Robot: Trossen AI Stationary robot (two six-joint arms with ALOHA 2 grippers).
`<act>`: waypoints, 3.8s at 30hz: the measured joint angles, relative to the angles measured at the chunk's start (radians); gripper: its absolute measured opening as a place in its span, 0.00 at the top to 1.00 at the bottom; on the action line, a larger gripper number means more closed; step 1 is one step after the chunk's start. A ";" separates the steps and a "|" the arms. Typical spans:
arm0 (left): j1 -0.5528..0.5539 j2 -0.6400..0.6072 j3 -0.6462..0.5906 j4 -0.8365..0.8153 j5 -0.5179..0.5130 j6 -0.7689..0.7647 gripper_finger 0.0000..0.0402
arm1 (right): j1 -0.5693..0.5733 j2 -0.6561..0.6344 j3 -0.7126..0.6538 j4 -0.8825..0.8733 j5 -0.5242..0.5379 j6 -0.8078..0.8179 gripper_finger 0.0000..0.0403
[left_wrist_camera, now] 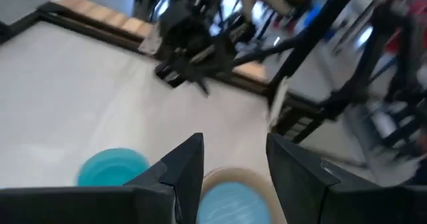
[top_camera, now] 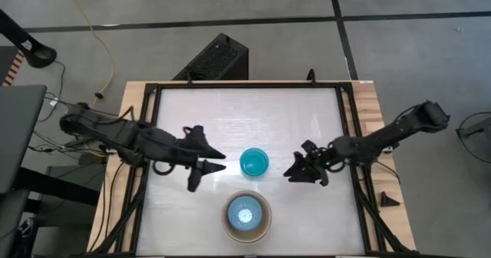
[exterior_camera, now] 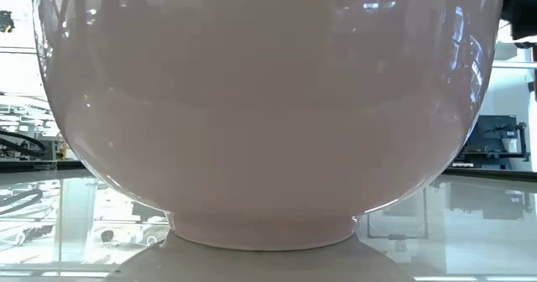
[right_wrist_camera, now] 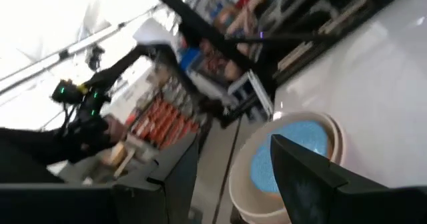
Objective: Nest bowls inside each other
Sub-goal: Stack the blue bowl on top of the blue patterned bowl
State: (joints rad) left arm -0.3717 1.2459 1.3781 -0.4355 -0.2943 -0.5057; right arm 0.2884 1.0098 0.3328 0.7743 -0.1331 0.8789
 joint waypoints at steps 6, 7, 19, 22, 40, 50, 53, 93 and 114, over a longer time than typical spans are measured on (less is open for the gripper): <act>0.000 -0.167 -0.367 0.465 -0.021 -0.087 0.62 | -0.112 0.154 0.130 -0.047 -0.278 -0.073 0.45; 0.000 -0.184 -0.417 0.529 -0.034 -0.105 0.62 | -0.127 0.177 0.159 -0.071 -0.318 -0.100 0.45; -0.030 -0.214 -0.600 0.820 -0.157 -0.137 0.62 | -0.217 0.274 0.415 -0.734 -0.380 -0.785 0.45; -0.032 -0.214 -0.600 0.818 -0.169 -0.133 0.62 | -0.220 0.286 0.428 -0.845 -0.307 -0.926 0.45; -0.032 -0.214 -0.600 0.783 -0.228 -0.120 0.62 | -0.294 0.584 0.525 -0.830 -0.238 -1.127 0.45; -0.032 -0.214 -0.600 0.784 -0.230 -0.125 0.62 | -0.273 0.771 0.606 -0.902 -0.154 -1.135 0.50; -0.032 -0.214 -0.600 0.784 -0.236 -0.125 0.62 | -0.271 0.792 0.648 -0.948 -0.106 -1.134 0.60; -0.032 -0.214 -0.599 0.793 -0.260 -0.064 0.62 | -0.282 -0.014 0.457 -0.947 0.163 -0.630 0.94; -0.031 -0.214 -0.599 0.793 -0.292 -0.052 0.62 | 0.144 0.000 0.171 -0.093 0.282 -0.356 0.94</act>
State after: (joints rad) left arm -0.4030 1.0321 0.7788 0.3576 -0.5861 -0.5579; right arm 0.4326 1.0096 0.5034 0.6818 0.1486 0.5225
